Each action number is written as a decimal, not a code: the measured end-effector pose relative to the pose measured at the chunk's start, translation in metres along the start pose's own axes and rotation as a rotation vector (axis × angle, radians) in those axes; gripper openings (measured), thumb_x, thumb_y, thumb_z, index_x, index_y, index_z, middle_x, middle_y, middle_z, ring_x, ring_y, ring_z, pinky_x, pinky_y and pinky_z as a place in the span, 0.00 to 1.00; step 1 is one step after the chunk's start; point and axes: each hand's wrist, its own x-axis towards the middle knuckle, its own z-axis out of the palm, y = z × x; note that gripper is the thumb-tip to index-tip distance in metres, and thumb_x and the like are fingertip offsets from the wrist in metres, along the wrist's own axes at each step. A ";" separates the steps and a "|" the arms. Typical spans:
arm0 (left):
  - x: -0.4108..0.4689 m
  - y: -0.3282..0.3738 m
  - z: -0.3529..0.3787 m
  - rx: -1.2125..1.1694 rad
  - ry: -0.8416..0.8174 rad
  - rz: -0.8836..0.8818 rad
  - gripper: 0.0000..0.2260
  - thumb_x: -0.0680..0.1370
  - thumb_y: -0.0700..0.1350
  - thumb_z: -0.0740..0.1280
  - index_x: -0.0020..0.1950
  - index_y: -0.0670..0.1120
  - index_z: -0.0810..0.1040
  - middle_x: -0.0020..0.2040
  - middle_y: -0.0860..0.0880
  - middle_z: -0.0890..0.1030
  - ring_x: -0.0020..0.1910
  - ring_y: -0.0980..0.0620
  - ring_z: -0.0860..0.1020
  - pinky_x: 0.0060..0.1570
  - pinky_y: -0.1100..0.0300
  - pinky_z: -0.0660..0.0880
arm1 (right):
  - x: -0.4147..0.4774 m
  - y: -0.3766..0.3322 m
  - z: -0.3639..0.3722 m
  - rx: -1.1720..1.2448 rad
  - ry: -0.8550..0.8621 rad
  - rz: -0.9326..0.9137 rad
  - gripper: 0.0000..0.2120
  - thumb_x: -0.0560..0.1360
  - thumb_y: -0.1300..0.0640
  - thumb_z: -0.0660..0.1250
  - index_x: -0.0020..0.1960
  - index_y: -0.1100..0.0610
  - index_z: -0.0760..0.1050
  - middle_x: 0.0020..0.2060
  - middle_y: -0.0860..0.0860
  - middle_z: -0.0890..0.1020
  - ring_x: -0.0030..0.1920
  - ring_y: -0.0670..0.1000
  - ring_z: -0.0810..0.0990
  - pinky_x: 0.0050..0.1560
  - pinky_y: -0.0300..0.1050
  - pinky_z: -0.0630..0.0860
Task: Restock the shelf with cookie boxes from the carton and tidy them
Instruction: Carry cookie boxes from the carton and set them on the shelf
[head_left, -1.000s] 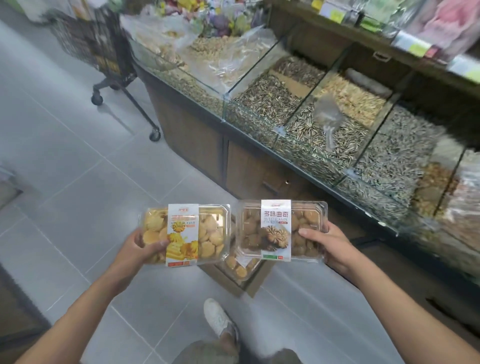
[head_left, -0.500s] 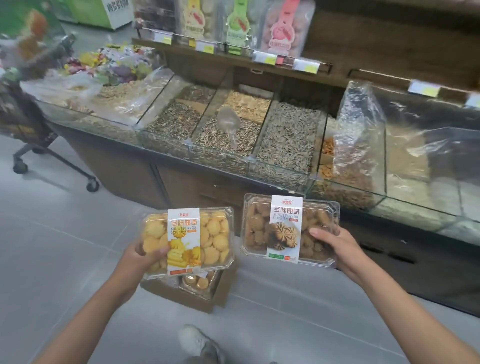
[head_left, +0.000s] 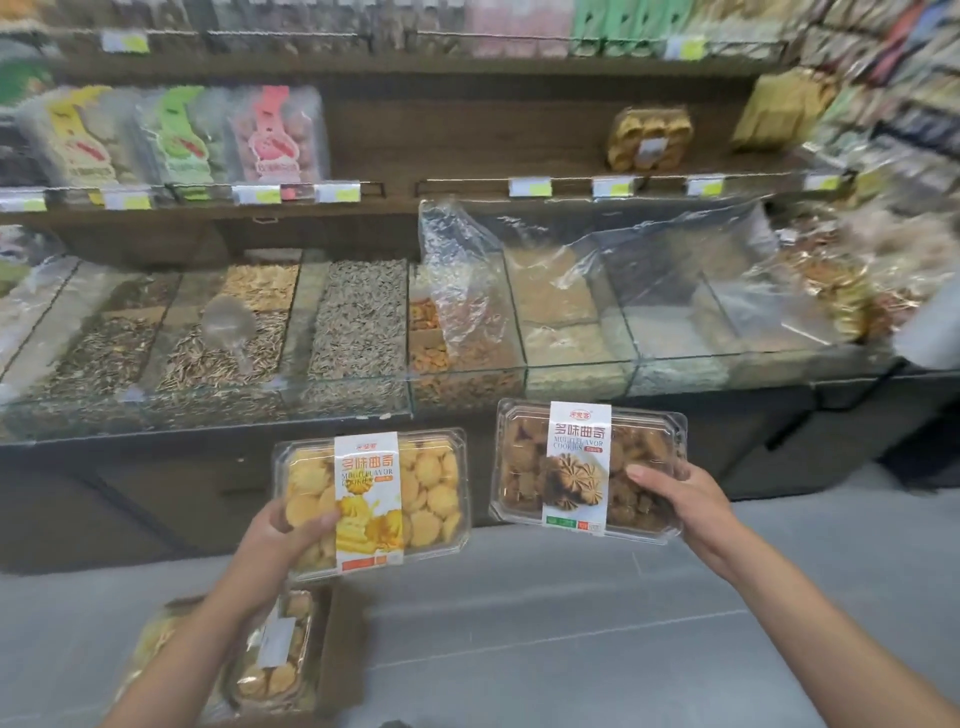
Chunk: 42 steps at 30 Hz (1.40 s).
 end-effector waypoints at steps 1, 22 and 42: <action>0.010 0.005 0.015 0.010 -0.024 0.002 0.51 0.47 0.69 0.86 0.63 0.45 0.80 0.56 0.44 0.88 0.56 0.39 0.87 0.66 0.34 0.76 | -0.003 -0.001 -0.015 0.012 0.045 -0.007 0.50 0.45 0.39 0.89 0.62 0.59 0.82 0.53 0.57 0.88 0.53 0.57 0.88 0.51 0.48 0.85; 0.274 0.088 0.371 0.082 -0.532 0.068 0.51 0.49 0.67 0.87 0.65 0.44 0.79 0.56 0.43 0.88 0.55 0.38 0.87 0.64 0.36 0.79 | 0.040 -0.047 -0.256 0.187 0.759 -0.031 0.42 0.54 0.44 0.88 0.62 0.61 0.80 0.52 0.59 0.88 0.53 0.62 0.88 0.62 0.65 0.81; 0.386 0.155 0.620 0.055 -0.374 0.222 0.37 0.57 0.58 0.83 0.62 0.44 0.81 0.52 0.44 0.89 0.52 0.38 0.88 0.61 0.39 0.80 | 0.234 -0.168 -0.454 0.165 0.690 -0.114 0.35 0.55 0.41 0.86 0.57 0.57 0.83 0.47 0.55 0.89 0.47 0.59 0.89 0.54 0.58 0.84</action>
